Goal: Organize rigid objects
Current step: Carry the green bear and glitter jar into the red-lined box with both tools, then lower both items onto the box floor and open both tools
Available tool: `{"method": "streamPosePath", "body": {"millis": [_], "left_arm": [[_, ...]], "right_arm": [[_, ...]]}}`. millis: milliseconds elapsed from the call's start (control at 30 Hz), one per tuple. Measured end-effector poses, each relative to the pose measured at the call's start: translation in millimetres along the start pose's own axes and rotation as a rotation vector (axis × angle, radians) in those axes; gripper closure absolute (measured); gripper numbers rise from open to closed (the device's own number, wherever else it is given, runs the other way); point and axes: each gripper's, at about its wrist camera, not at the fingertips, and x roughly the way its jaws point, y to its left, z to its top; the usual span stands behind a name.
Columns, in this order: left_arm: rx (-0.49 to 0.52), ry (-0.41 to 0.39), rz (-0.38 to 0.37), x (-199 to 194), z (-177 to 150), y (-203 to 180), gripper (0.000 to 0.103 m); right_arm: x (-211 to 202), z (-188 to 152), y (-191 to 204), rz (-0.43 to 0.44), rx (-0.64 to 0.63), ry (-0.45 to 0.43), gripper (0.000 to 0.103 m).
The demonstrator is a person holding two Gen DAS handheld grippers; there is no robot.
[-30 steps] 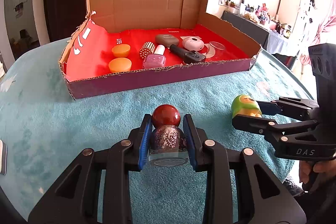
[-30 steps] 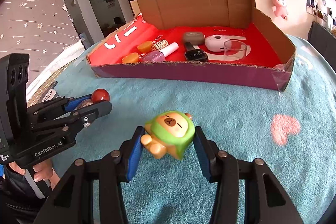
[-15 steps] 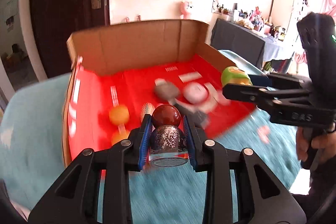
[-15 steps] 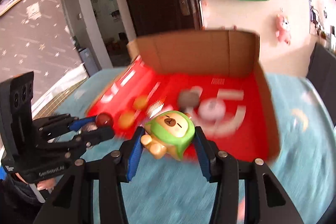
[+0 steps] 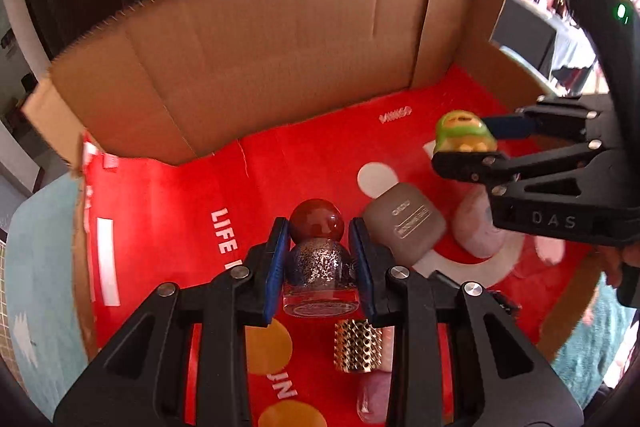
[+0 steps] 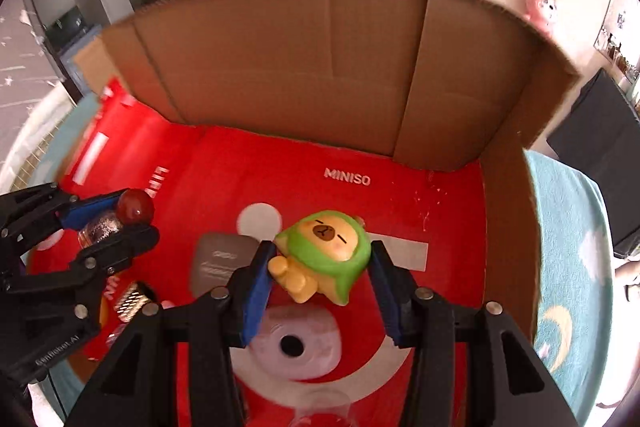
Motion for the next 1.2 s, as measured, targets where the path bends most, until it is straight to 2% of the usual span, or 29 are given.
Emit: {"method": "streamPosePath", "body": {"millis": [367, 667, 1200], "left_arm": [[-0.016, 0.056, 0.038, 21, -1, 1, 0.074], [-0.024, 0.064, 0.044, 31, 12, 0, 0.074], [-0.027, 0.066, 0.047, 33, 11, -7, 0.074]], "right_arm": [[25, 4, -7, -0.032, 0.001, 0.091, 0.053], [18, 4, -10, -0.032, -0.009, 0.093, 0.053], [25, 1, 5, -0.035, -0.018, 0.094, 0.052]]}}
